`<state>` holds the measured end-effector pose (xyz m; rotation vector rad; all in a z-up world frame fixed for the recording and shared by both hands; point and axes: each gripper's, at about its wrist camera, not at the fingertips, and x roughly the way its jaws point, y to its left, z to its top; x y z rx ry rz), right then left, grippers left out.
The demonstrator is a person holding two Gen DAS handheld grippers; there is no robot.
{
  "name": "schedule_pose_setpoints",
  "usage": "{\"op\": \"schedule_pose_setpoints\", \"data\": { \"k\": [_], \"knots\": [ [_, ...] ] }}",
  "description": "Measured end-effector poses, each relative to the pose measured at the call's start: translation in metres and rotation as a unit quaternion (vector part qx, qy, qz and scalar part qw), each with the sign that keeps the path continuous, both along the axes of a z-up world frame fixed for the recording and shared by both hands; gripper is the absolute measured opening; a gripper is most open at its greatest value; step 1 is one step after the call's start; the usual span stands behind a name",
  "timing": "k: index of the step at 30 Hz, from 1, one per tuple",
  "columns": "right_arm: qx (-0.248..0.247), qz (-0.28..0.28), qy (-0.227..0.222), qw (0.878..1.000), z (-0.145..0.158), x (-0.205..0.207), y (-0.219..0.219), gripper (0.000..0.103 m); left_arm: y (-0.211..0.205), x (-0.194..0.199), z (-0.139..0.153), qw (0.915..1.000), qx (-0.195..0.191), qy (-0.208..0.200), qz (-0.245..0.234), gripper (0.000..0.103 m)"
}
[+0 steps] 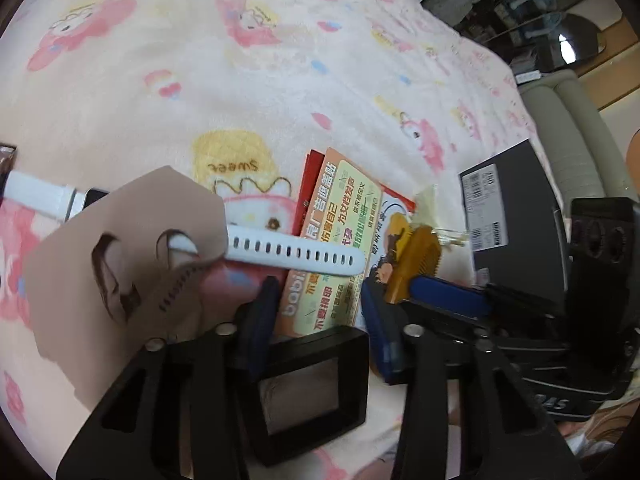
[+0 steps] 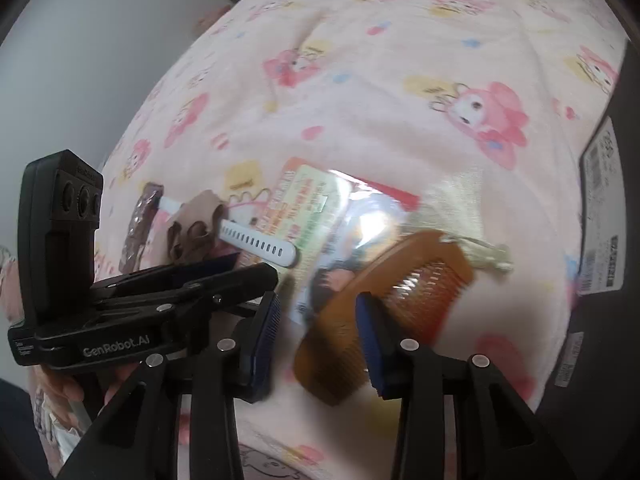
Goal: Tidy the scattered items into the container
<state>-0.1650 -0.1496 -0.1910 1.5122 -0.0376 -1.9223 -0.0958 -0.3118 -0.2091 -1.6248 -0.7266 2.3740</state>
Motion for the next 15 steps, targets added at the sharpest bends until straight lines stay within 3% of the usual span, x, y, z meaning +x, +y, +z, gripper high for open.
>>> {"op": "schedule_pose_setpoints", "data": {
  "k": [3, 6, 8, 10, 12, 15],
  "knots": [
    [0.0, -0.003, 0.004, 1.0, 0.002, 0.001, 0.0, 0.035, -0.003, 0.004, 0.008, 0.9999, 0.006, 0.015, 0.003, 0.029],
    [0.036, -0.034, 0.016, 0.999, 0.004, -0.001, 0.009, 0.036, -0.003, 0.01, 0.016, 0.9993, 0.013, 0.036, 0.0, 0.028],
    [0.068, -0.057, 0.006, 0.996, -0.001, -0.004, 0.017, 0.036, -0.001, 0.013, 0.022, 0.9978, 0.029, 0.059, -0.007, 0.028],
    [0.063, -0.068, -0.009, 0.996, -0.008, -0.008, 0.026, 0.039, -0.001, 0.01, 0.024, 0.9969, 0.037, 0.069, -0.005, 0.029],
    [0.06, -0.077, -0.02, 0.995, -0.012, -0.01, 0.031, 0.046, 0.001, -0.001, 0.017, 0.998, 0.027, 0.057, 0.004, 0.038],
    [0.062, -0.077, -0.019, 0.995, -0.012, -0.01, 0.032, 0.048, 0.008, -0.019, -0.002, 0.9997, 0.005, 0.025, 0.005, 0.038]
  ]
}}
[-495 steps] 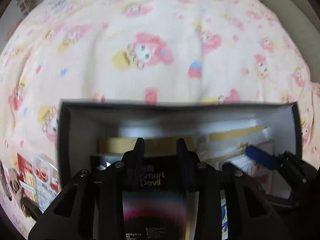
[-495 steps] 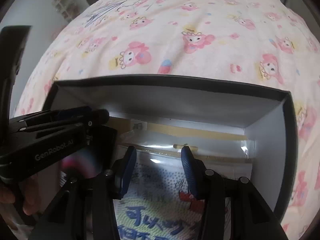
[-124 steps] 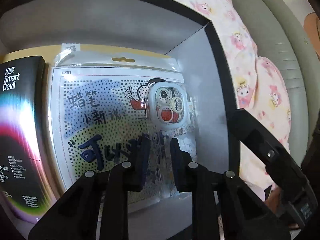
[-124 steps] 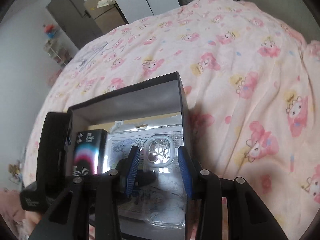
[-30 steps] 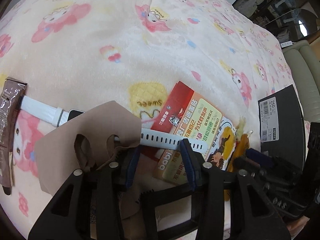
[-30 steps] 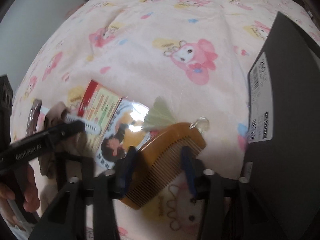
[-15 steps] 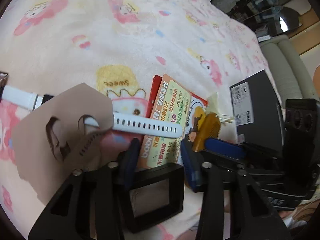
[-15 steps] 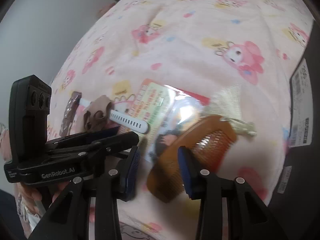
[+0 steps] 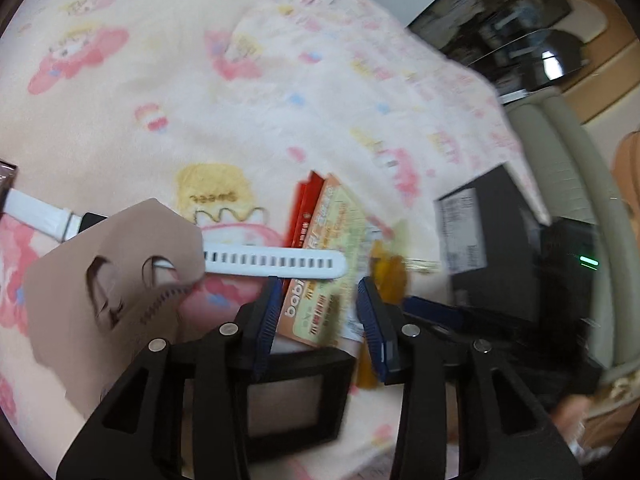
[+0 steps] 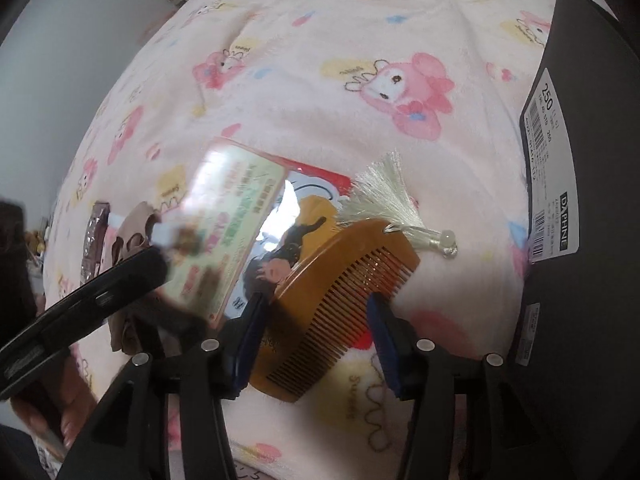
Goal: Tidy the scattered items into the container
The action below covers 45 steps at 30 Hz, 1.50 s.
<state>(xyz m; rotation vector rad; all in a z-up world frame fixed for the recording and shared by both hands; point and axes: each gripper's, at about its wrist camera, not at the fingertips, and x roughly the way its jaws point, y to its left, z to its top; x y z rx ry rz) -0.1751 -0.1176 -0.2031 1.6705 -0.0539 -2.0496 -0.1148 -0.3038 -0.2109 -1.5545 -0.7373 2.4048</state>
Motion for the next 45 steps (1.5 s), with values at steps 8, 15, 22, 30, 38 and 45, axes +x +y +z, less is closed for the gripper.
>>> {"op": "schedule_pose_setpoints", "data": {
  "k": [8, 15, 22, 30, 38, 45],
  "knots": [
    [-0.027, 0.023, 0.015, 0.999, 0.009, 0.006, -0.002, 0.049, 0.005, 0.028, 0.034, 0.9963, 0.057, 0.052, -0.037, 0.027],
    [-0.023, 0.019, 0.01, 1.0, 0.009, 0.007, 0.001, 0.049, 0.017, 0.026, 0.03, 0.9996, -0.008, 0.022, -0.013, 0.028],
    [-0.016, 0.012, 0.001, 1.0, 0.005, 0.008, 0.004, 0.049, 0.026, 0.029, 0.032, 0.9994, 0.001, 0.025, -0.023, 0.028],
    [-0.027, 0.02, -0.004, 0.999, 0.007, 0.009, 0.005, 0.049, 0.022, 0.015, 0.01, 0.9994, 0.033, 0.006, -0.012, 0.0],
    [0.009, 0.021, 0.017, 1.0, 0.018, 0.016, 0.0, 0.048, -0.02, 0.082, 0.034, 0.9959, 0.049, 0.039, 0.065, 0.0],
    [-0.077, 0.086, 0.048, 0.992, 0.052, 0.024, -0.011, 0.049, -0.036, 0.096, 0.003, 0.994, 0.055, -0.011, 0.094, 0.013]
  ]
}}
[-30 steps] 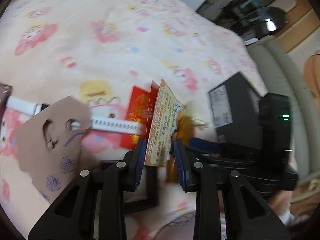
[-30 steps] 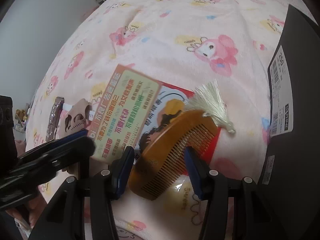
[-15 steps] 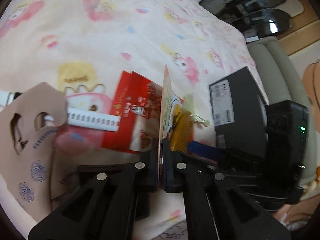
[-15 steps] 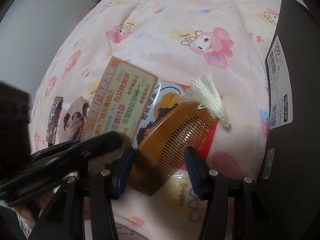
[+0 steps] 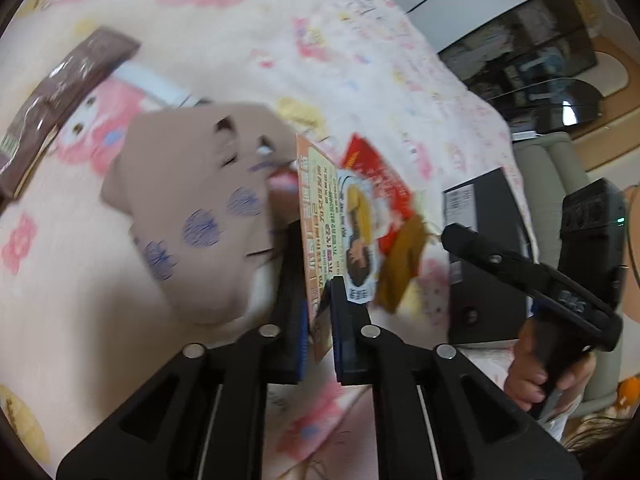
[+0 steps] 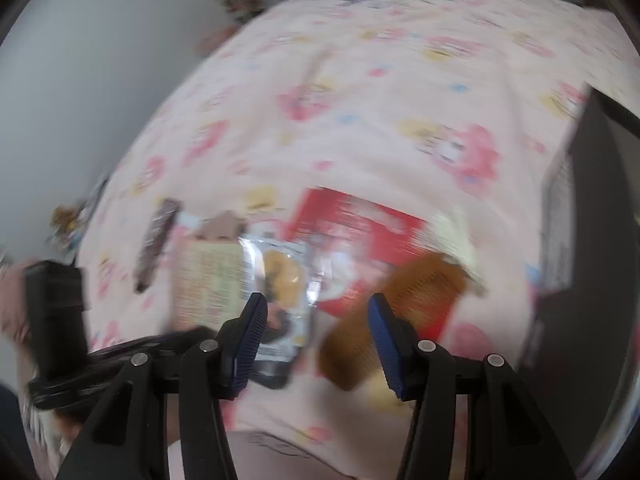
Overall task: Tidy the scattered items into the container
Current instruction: 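Grasp the bead-art card with the right tool and lift it, then carry the bead-art card over the black box with the right tool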
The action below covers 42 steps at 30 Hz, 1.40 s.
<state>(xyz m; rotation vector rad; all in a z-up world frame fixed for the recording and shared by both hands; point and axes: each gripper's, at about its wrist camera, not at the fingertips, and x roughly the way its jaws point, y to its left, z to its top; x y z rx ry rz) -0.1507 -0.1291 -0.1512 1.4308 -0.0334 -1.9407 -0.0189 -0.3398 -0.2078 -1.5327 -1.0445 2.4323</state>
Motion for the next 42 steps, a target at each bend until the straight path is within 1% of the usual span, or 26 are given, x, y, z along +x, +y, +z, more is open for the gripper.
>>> {"op": "schedule_pose_setpoints", "data": {
  "k": [2, 4, 5, 8, 10, 12, 13, 14, 16, 19, 22, 27, 31, 34, 38, 40, 42],
  "knots": [
    [0.017, 0.032, -0.03, 0.999, -0.014, -0.004, -0.012, 0.049, -0.002, 0.001, 0.0, 0.9999, -0.01, -0.003, 0.011, 0.015],
    [0.04, 0.044, -0.041, 0.997, -0.027, -0.006, -0.021, 0.049, -0.004, 0.001, -0.001, 0.9997, -0.014, 0.002, 0.021, 0.017],
    [0.043, 0.051, -0.046, 0.997, -0.033, -0.005, -0.022, 0.049, -0.006, 0.0, -0.003, 0.9996, -0.014, 0.003, 0.024, 0.017],
    [0.025, 0.063, -0.052, 0.996, -0.037, -0.008, -0.027, 0.049, -0.012, -0.004, -0.01, 0.9989, -0.02, -0.006, 0.041, 0.019],
    [0.014, 0.074, -0.067, 0.995, -0.042, -0.011, -0.034, 0.049, -0.015, -0.004, -0.01, 0.9987, -0.016, -0.004, 0.048, 0.02],
    [0.014, 0.086, -0.083, 0.993, -0.049, -0.011, -0.041, 0.049, -0.016, -0.006, -0.01, 0.9986, -0.017, -0.001, 0.05, 0.02],
    [0.012, 0.091, -0.082, 0.992, -0.05, -0.01, -0.043, 0.046, -0.015, -0.007, -0.011, 0.9987, -0.018, -0.002, 0.047, 0.02],
    [0.01, 0.095, -0.078, 0.992, -0.05, -0.007, -0.044, 0.041, -0.013, -0.008, -0.011, 0.9989, -0.02, -0.004, 0.042, 0.02],
    [0.015, 0.091, -0.058, 0.994, -0.043, -0.003, -0.043, 0.036, -0.01, -0.006, -0.007, 0.9993, -0.022, -0.002, 0.031, 0.02],
    [0.001, 0.073, -0.042, 0.996, -0.023, 0.001, -0.033, 0.035, -0.003, -0.002, 0.012, 0.9994, -0.023, 0.013, 0.021, 0.02],
    [-0.019, 0.061, -0.028, 0.998, 0.004, 0.006, -0.019, 0.035, 0.007, 0.0, 0.035, 0.9992, -0.027, 0.028, 0.011, 0.02],
    [-0.036, 0.033, 0.002, 0.999, 0.05, 0.019, 0.013, 0.036, 0.042, 0.001, 0.083, 0.9969, -0.041, 0.059, -0.031, 0.02],
    [-0.036, 0.003, 0.024, 0.999, 0.076, 0.027, 0.062, 0.036, 0.091, -0.007, 0.111, 0.9933, -0.045, 0.078, -0.073, 0.02],
    [-0.037, -0.025, 0.038, 0.998, 0.091, 0.031, 0.109, 0.036, 0.138, -0.02, 0.126, 0.9882, -0.047, 0.091, -0.114, 0.02],
    [-0.028, -0.066, 0.056, 0.996, 0.101, 0.027, 0.18, 0.036, 0.206, -0.045, 0.135, 0.9808, -0.038, 0.099, -0.164, 0.022],
    [-0.015, -0.085, 0.058, 0.995, 0.098, 0.02, 0.212, 0.036, 0.24, -0.062, 0.13, 0.9776, -0.028, 0.095, -0.186, 0.022],
    [0.002, -0.099, 0.054, 0.994, 0.088, 0.008, 0.242, 0.036, 0.274, -0.08, 0.118, 0.9757, -0.03, 0.077, -0.203, 0.022]
  ]
}}
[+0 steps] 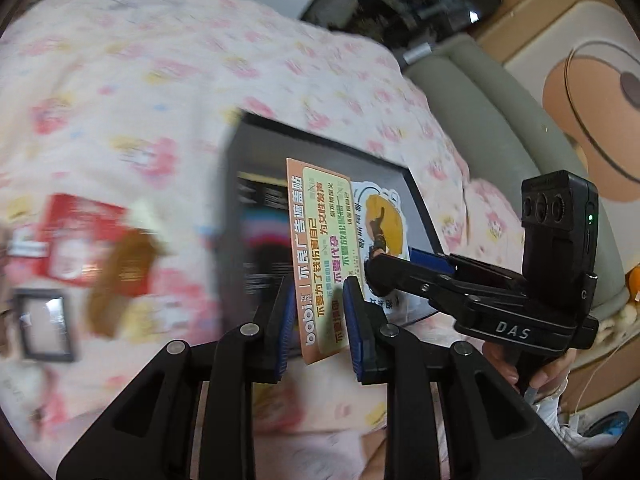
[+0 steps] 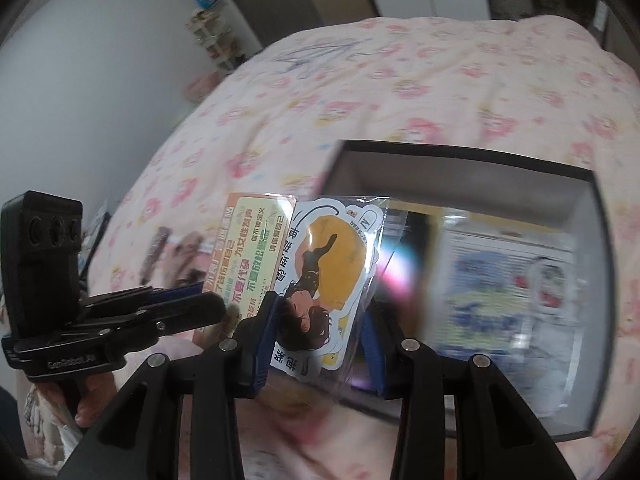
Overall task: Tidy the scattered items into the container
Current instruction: 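Carry the bead-art card over the black box with the right tool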
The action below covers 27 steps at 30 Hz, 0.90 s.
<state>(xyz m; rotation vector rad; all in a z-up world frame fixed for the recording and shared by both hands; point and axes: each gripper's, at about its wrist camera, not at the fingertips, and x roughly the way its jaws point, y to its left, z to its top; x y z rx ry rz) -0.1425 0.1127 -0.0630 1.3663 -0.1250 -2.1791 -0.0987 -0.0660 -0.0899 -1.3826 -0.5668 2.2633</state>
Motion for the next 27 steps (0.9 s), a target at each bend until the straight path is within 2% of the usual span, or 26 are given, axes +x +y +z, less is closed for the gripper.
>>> {"op": "schedule_pose_setpoints", "data": {
  "k": [6, 10, 12, 13, 15, 18, 20, 21, 22, 25, 27],
  "knots": [
    [0.037, -0.012, -0.05, 0.998, -0.048, -0.028, 0.048, 0.036, 0.063, -0.029, -0.035, 0.9969, -0.043, -0.06, -0.026, 0.022],
    [0.048, -0.016, -0.076, 0.996, -0.071, -0.033, 0.058, 0.036, 0.085, -0.037, -0.061, 0.9894, -0.079, -0.115, -0.041, 0.022],
    [0.047, -0.02, -0.103, 0.993, -0.083, -0.037, 0.063, 0.036, 0.09, -0.036, -0.066, 0.9856, -0.107, -0.125, -0.04, 0.023],
    [0.047, -0.023, -0.11, 0.993, -0.086, -0.039, 0.066, 0.036, 0.09, -0.035, -0.066, 0.9846, -0.118, -0.124, -0.038, 0.028],
    [0.052, -0.034, -0.102, 0.993, -0.084, -0.042, 0.075, 0.036, 0.084, -0.032, -0.061, 0.9868, -0.106, -0.118, -0.032, 0.036],
    [0.023, -0.046, -0.065, 0.997, -0.064, -0.044, 0.09, 0.037, 0.073, -0.031, -0.053, 0.9909, -0.083, -0.104, -0.018, 0.037],
    [0.015, -0.063, -0.037, 0.997, -0.055, -0.045, 0.095, 0.037, 0.069, -0.034, -0.049, 0.9914, -0.096, -0.089, 0.004, 0.031],
    [0.015, -0.068, -0.031, 0.997, -0.055, -0.046, 0.095, 0.037, 0.069, -0.037, -0.049, 0.9911, -0.1, -0.088, 0.01, 0.025],
    [0.018, -0.071, -0.033, 0.997, -0.057, -0.047, 0.093, 0.037, 0.071, -0.039, -0.05, 0.9907, -0.102, -0.09, 0.009, 0.023],
    [0.037, -0.07, -0.035, 0.996, -0.067, -0.049, 0.082, 0.037, 0.086, -0.047, -0.063, 0.9871, -0.116, -0.111, -0.004, 0.023],
    [0.062, -0.071, -0.025, 0.995, -0.072, -0.049, 0.076, 0.037, 0.096, -0.049, -0.066, 0.9882, -0.103, -0.111, -0.02, 0.023]
  ]
}}
